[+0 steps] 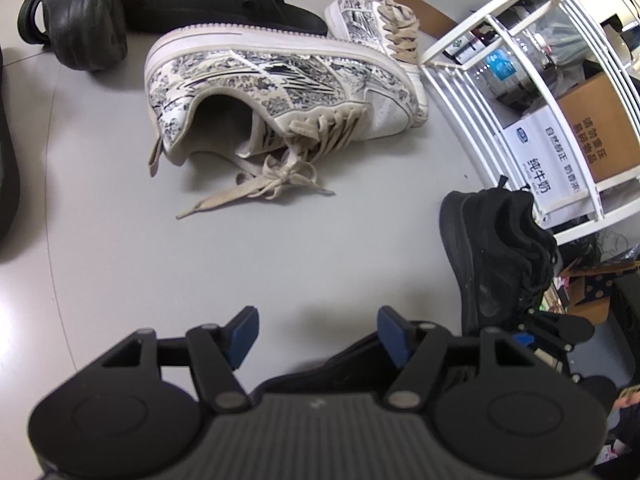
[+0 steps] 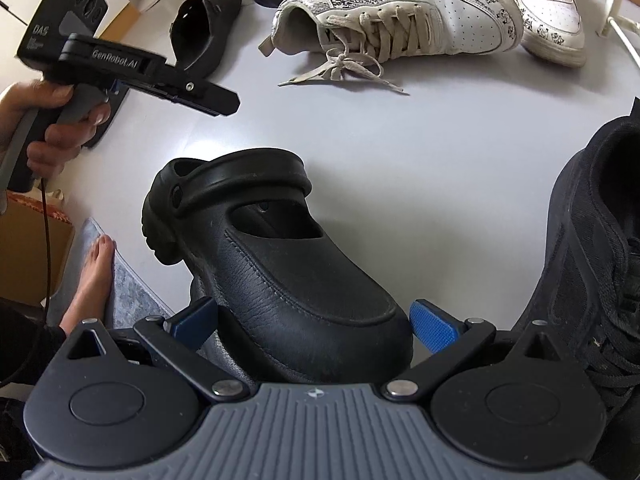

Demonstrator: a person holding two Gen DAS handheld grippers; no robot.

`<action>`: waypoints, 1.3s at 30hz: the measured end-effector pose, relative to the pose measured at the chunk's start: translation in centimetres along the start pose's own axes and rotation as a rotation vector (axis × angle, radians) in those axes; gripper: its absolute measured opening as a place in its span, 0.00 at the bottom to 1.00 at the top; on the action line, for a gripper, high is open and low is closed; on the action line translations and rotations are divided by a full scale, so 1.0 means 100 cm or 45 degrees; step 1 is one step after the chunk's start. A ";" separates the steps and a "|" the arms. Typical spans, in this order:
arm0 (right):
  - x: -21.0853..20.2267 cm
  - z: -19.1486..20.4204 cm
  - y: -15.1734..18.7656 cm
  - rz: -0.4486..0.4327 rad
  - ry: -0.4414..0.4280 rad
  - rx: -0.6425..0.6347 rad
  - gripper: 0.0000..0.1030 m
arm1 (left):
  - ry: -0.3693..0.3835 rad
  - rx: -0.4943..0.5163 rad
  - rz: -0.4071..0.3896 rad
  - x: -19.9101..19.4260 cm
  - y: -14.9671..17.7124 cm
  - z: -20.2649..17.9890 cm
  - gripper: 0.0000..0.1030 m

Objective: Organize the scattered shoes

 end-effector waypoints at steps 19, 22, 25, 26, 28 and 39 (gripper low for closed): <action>-0.011 0.019 0.031 -0.130 0.055 -0.173 1.00 | -0.007 -0.007 -0.005 -0.002 0.001 0.000 0.66; -0.011 0.017 0.028 -0.139 0.047 -0.164 1.00 | -0.007 -0.008 -0.001 -0.001 0.002 0.000 0.66; -0.010 0.018 0.027 -0.128 0.045 -0.169 1.00 | -0.014 -0.014 0.005 0.001 0.002 0.001 0.66; -0.009 0.020 0.027 -0.111 0.042 -0.189 1.00 | -0.014 -0.012 0.006 0.001 0.001 0.001 0.66; -0.007 0.022 0.028 -0.075 0.034 -0.233 1.00 | -0.012 -0.010 0.005 0.001 0.001 0.001 0.67; -0.006 0.045 0.044 -0.032 0.063 -0.487 1.00 | -0.019 -0.015 0.012 0.001 0.003 0.002 0.69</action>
Point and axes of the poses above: each gripper's, at about its wrist camera, not at the fingertips, and x roughly the way its jaws point, z to its left, y to its underside, the point moved 1 cm from there along x, roughly the way its jaws point, and after that the axes turned 14 degrees about -z, right-handed, at the moved point
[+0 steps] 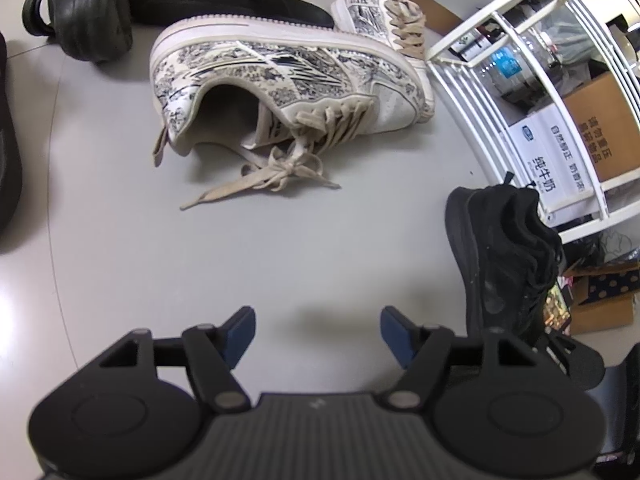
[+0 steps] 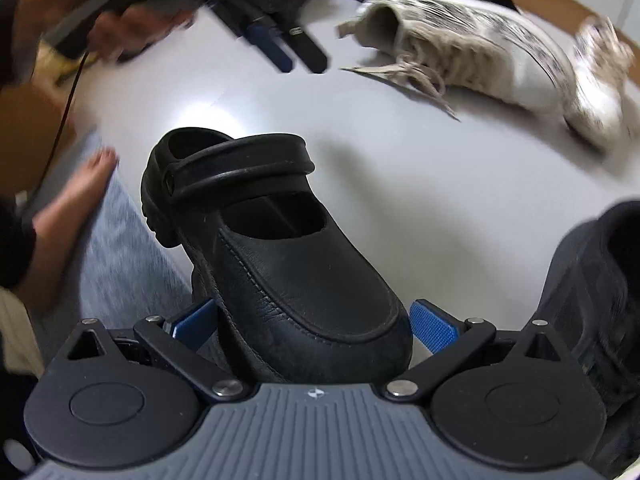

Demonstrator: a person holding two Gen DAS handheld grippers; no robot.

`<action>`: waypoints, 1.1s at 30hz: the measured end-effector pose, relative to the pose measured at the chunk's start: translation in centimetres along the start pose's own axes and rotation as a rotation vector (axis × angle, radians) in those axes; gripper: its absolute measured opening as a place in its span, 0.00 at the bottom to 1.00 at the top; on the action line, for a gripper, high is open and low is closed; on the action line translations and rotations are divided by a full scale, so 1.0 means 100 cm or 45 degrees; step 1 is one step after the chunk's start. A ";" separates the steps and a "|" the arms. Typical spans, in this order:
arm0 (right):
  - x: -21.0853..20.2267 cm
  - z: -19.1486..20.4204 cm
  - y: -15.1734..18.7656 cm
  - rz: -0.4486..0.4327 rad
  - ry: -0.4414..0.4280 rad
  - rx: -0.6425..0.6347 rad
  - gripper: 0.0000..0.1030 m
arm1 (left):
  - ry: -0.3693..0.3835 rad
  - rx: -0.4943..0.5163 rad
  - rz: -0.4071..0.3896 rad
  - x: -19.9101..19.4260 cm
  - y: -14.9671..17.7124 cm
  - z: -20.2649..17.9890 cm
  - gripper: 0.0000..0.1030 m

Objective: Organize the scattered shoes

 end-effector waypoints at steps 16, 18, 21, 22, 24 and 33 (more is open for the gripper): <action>0.015 0.008 0.018 0.001 0.075 0.037 1.00 | -0.002 -0.004 -0.002 -0.001 0.001 0.001 0.70; 0.017 0.005 0.014 -0.019 0.086 0.063 1.00 | -0.001 -0.003 -0.002 -0.001 0.001 0.000 0.69; 0.021 0.003 0.009 -0.039 0.106 0.080 1.00 | -0.001 -0.002 -0.003 0.000 0.000 0.000 0.69; 0.023 0.004 0.008 -0.037 0.110 0.071 1.00 | -0.001 -0.002 -0.005 -0.001 0.000 0.000 0.70; 0.026 0.007 0.008 -0.033 0.122 0.044 1.00 | -0.004 -0.003 -0.009 -0.001 -0.001 0.001 0.70; 0.038 0.019 0.002 -0.039 0.158 -0.167 1.00 | -0.010 -0.005 -0.010 -0.002 -0.002 0.001 0.70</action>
Point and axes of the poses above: each gripper's, at about its wrist camera, not at the fingertips, and x roughly the way its jaws point, z to its left, y to its underside, the point moved 1 cm from there along x, roughly the way its jaws point, and after that the axes turned 14 degrees about -z, right-handed, at the moved point
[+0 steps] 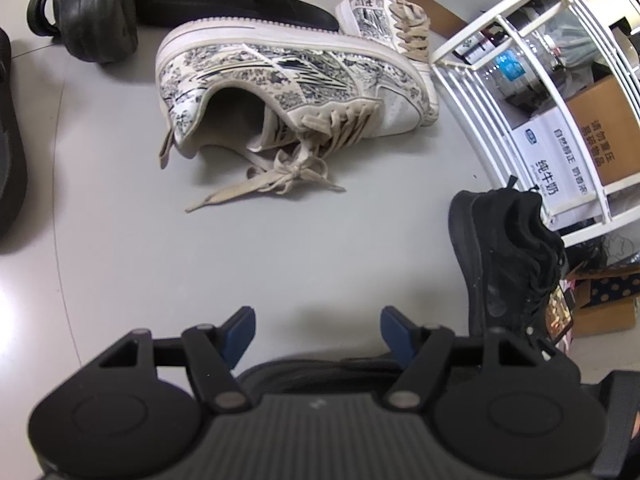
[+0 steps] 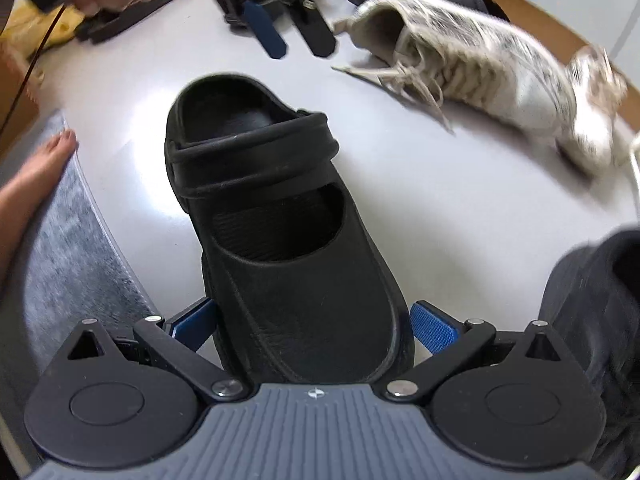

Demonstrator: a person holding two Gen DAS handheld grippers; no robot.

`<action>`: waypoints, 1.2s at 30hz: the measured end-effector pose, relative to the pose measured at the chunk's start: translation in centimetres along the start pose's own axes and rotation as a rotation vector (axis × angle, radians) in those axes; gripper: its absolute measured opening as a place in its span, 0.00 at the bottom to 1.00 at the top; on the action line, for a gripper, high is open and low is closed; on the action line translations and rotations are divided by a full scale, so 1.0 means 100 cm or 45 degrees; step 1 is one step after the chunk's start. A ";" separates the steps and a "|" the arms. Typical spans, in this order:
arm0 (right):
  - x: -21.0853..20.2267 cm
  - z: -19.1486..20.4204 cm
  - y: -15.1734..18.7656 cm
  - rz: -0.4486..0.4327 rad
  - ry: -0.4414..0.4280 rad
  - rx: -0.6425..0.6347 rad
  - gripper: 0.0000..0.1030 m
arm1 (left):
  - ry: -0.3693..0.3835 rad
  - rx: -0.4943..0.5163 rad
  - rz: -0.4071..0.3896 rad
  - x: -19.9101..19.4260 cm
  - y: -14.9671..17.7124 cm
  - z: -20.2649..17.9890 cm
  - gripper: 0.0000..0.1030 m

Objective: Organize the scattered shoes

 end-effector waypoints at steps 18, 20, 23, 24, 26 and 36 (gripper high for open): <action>0.000 -0.021 -0.003 0.023 -0.124 0.207 1.00 | -0.010 -0.021 0.004 -0.001 0.000 0.006 0.70; 0.004 -0.024 -0.003 0.037 -0.154 0.224 1.00 | -0.012 -0.019 0.006 -0.001 0.000 0.006 0.70; 0.007 -0.032 -0.002 0.039 -0.185 0.276 1.00 | -0.012 -0.020 0.007 0.000 0.000 0.005 0.70; 0.008 -0.034 -0.001 0.040 -0.195 0.293 1.00 | -0.011 -0.021 0.007 0.000 0.000 0.005 0.70; 0.010 -0.040 0.000 0.049 -0.212 0.351 1.00 | -0.009 -0.023 0.006 0.001 -0.001 0.005 0.70; 0.008 -0.052 0.005 0.059 -0.114 0.476 1.00 | -0.011 -0.022 -0.022 -0.002 0.000 0.005 0.70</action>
Point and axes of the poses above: each gripper's, at about its wrist camera, not at the fingertips, and x roughly the way its jaws point, z to its left, y to its underside, the point moved 1 cm from there along x, roughly the way its jaws point, and after that the axes turned 14 degrees about -z, right-handed, at the moved point
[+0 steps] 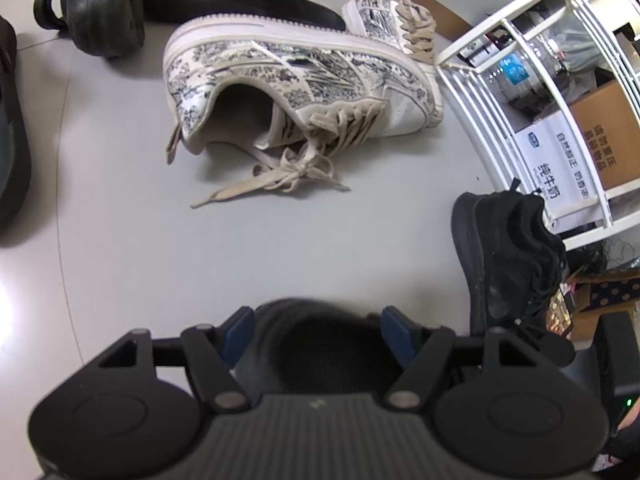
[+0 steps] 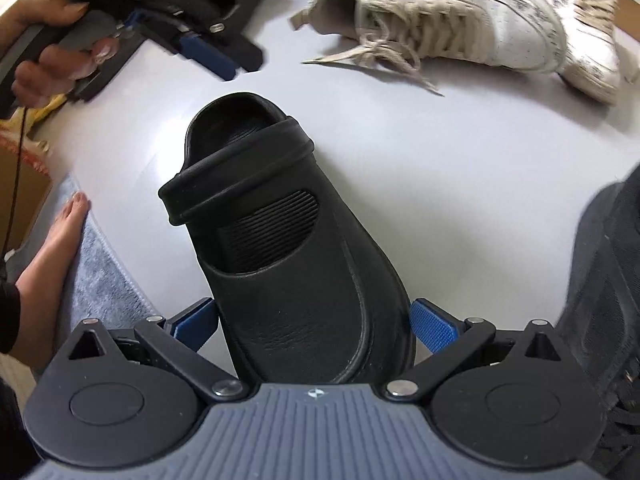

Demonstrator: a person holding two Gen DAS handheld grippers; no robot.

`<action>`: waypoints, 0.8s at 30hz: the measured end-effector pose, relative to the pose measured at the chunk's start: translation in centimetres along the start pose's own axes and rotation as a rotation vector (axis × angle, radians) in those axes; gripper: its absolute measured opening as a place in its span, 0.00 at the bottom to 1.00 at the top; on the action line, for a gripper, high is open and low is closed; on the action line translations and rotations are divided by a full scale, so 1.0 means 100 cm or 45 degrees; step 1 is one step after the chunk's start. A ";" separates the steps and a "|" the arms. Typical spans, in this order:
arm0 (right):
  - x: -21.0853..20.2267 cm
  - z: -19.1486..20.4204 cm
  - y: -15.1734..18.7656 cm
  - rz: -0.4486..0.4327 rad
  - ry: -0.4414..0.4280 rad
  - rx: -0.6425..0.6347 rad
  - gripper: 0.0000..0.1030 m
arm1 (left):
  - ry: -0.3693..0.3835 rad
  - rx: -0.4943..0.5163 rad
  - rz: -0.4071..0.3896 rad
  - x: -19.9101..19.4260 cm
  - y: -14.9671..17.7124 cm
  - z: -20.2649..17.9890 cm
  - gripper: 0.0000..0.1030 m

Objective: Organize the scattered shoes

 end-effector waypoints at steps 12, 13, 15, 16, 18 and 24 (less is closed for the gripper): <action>-0.011 -0.030 0.009 -0.064 0.170 0.278 1.00 | -0.001 0.003 -0.013 -0.003 0.003 0.003 0.70; -0.013 -0.034 0.011 -0.072 0.196 0.332 1.00 | -0.003 0.007 -0.015 -0.003 0.002 0.003 0.70; -0.014 -0.038 0.013 -0.077 0.217 0.380 1.00 | -0.004 0.005 -0.016 -0.003 0.002 0.003 0.70; -0.015 -0.041 0.014 -0.079 0.233 0.416 1.00 | -0.005 0.003 -0.017 -0.003 0.001 0.003 0.70; -0.015 -0.044 0.016 -0.082 0.248 0.452 1.00 | -0.006 0.001 -0.020 -0.003 0.000 0.003 0.70; -0.017 -0.054 0.018 -0.070 0.254 0.534 1.00 | -0.001 0.008 -0.022 -0.003 -0.001 0.002 0.70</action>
Point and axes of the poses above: each gripper's, at about its wrist camera, not at the fingertips, and x roughly the way its jaws point, z to its left, y to its underside, the point moved 1 cm from there along x, roughly the way its jaws point, and after that the axes turned 14 degrees about -z, right-handed, at the moved point
